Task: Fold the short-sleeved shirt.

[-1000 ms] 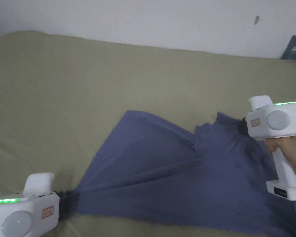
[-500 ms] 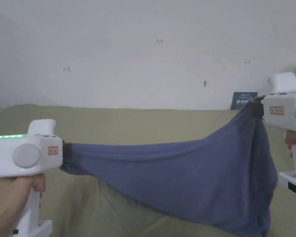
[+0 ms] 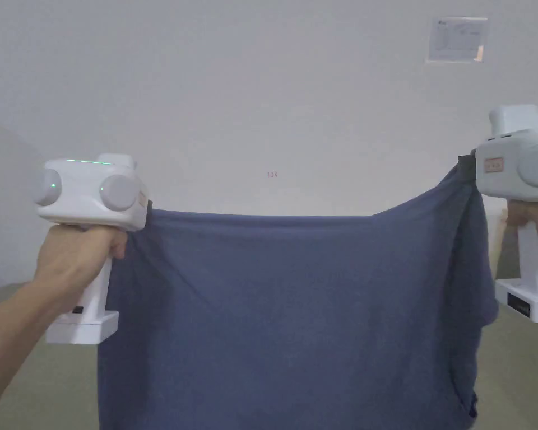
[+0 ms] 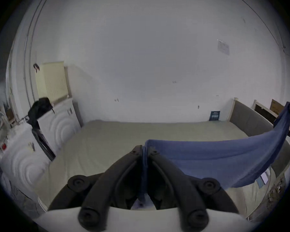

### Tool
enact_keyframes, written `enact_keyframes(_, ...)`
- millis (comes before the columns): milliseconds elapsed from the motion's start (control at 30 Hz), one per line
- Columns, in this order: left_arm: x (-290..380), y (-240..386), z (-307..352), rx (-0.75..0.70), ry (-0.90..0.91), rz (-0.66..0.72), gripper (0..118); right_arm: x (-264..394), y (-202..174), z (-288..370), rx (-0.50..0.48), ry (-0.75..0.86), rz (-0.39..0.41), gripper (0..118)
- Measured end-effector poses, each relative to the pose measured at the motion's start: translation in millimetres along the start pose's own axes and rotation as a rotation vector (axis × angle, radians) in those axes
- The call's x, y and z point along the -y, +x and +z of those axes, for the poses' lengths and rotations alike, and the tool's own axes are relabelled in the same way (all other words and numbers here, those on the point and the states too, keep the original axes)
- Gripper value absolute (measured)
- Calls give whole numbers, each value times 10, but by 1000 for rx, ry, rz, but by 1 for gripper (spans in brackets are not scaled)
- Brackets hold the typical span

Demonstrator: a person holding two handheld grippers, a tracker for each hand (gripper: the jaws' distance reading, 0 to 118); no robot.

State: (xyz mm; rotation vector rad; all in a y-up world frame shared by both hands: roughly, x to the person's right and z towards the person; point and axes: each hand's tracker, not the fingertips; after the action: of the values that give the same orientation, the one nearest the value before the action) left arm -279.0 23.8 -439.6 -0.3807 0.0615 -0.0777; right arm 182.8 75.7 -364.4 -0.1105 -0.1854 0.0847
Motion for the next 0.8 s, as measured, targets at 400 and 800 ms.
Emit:
enact_keyframes(400,-761,74,-542,-70,44,11,5,-567,-130,-1072,-1,4,-40,7)
enact_keyframes(800,-1411,152,-1608,-126,91,23,5,-1136,-433,-2078,32,72,15,7)
